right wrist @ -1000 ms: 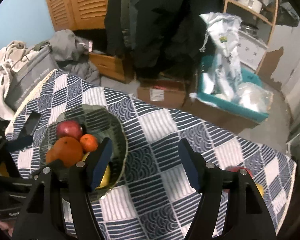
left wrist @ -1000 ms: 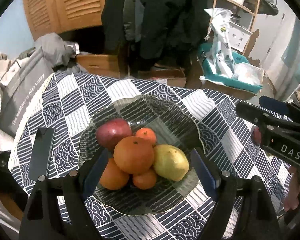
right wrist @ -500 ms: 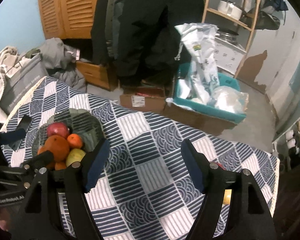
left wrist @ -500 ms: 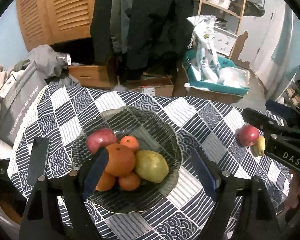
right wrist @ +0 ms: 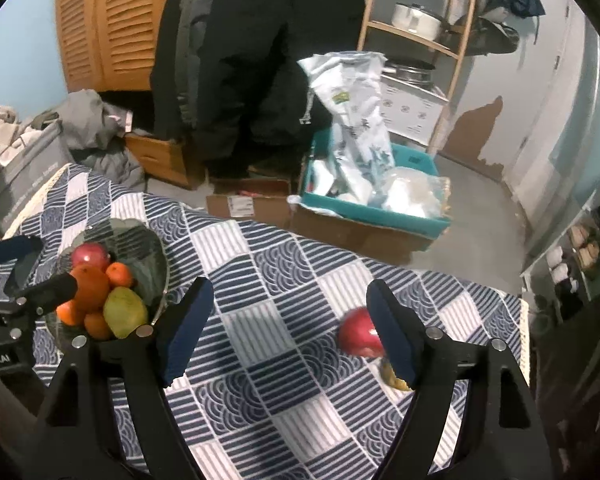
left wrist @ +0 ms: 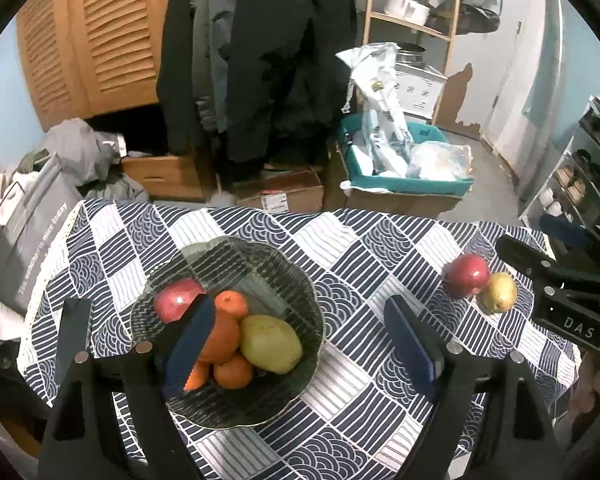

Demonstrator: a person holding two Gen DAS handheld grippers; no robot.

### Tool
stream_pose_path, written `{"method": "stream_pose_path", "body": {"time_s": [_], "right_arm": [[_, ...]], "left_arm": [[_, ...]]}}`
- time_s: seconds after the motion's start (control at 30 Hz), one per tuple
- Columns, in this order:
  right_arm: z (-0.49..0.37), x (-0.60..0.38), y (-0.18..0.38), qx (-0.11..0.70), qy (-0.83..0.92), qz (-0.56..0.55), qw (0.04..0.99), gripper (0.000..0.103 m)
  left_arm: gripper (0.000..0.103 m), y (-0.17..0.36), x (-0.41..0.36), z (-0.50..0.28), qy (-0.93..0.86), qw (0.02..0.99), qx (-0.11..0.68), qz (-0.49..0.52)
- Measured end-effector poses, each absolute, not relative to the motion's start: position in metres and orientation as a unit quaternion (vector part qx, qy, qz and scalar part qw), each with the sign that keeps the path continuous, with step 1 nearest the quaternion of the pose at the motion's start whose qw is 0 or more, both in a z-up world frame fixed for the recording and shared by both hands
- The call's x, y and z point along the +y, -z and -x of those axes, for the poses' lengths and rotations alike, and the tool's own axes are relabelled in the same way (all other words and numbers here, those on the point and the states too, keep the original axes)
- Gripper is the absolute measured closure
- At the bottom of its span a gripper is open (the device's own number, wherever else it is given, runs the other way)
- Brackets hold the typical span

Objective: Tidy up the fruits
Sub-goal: 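Move the right tool to the pear while the left tool approaches the red apple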

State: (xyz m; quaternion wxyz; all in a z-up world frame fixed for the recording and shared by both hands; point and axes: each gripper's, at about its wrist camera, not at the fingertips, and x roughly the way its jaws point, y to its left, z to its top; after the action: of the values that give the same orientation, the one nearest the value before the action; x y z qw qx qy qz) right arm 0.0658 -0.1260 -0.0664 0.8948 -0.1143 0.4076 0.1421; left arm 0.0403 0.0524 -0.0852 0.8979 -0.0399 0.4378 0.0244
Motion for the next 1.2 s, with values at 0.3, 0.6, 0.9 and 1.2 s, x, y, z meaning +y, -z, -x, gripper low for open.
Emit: {"method": "stream_pose_path", "body": {"time_s": [0.3, 0.6, 0.9, 1.2], "right_arm": [[-0.062, -0.17, 0.062, 0.408, -0.111, 0.102, 0.901, 0.022], [-0.064, -0.22, 0.069, 0.418, -0.072, 0.079, 0.902, 0.022], [-0.066, -0.269, 0.076, 0.429, -0.039, 0.054, 0.901, 0.022], [-0.067, -0.303, 0.091, 0.445, -0.02, 0.037, 0.895, 0.022]], "left_arm": [[0.016, 0.081, 0.022, -0.045, -0.001, 0.899, 0.438, 0.022], [0.016, 0.081, -0.012, -0.053, 0.02, 0.897, 0.442, -0.001], [0.016, 0.087, -0.045, -0.062, 0.038, 0.892, 0.45, -0.021], [0.015, 0.095, -0.074, -0.073, 0.054, 0.886, 0.459, -0.03]]}}
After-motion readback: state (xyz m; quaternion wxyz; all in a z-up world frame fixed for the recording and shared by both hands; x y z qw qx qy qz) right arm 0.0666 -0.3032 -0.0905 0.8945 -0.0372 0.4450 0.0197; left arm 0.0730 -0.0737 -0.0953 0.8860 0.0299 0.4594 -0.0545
